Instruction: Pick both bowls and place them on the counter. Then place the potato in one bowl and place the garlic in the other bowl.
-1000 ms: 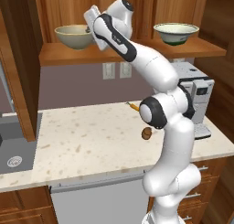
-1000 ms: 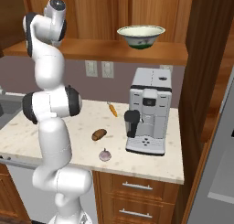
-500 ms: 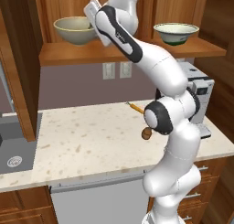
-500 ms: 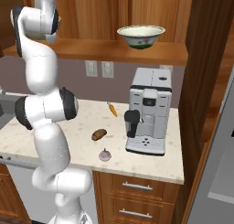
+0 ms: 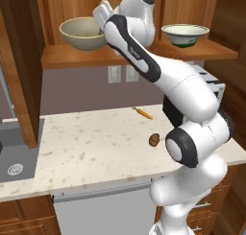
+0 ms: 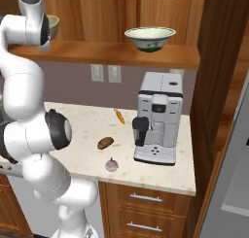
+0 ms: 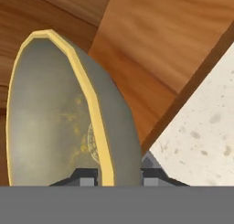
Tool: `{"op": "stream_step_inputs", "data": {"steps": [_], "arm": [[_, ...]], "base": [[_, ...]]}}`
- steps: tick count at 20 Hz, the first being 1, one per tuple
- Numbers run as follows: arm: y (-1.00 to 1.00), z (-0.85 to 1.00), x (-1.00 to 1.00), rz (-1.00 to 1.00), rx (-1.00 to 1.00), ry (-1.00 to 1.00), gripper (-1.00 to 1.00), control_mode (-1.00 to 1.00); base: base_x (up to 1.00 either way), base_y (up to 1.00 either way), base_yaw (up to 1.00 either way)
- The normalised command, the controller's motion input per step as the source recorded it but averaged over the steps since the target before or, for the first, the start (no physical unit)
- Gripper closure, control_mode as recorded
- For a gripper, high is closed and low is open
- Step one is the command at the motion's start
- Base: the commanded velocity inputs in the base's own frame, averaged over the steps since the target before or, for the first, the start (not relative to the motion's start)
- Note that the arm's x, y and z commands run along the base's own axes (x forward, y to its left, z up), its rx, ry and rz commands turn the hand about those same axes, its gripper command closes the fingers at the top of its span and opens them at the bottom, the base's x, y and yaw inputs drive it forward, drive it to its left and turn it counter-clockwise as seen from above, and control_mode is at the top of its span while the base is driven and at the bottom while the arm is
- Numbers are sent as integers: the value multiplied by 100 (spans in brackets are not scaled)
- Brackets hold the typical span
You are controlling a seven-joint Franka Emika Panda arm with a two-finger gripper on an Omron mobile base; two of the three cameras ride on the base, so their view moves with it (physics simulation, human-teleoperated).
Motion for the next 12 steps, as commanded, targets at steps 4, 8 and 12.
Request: {"op": "stream_step_inputs", "data": {"steps": [4, 8, 12], "arm": [[-11, -9, -78, -6, 0, -7, 100, -100], [-10, -2, -70, -9, 0, -1, 100, -100], [-21, 0, -78, -7, 1, -2, 100, -100]], "base": [[0, 0, 0], [0, 0, 0], [0, 0, 0]]}}
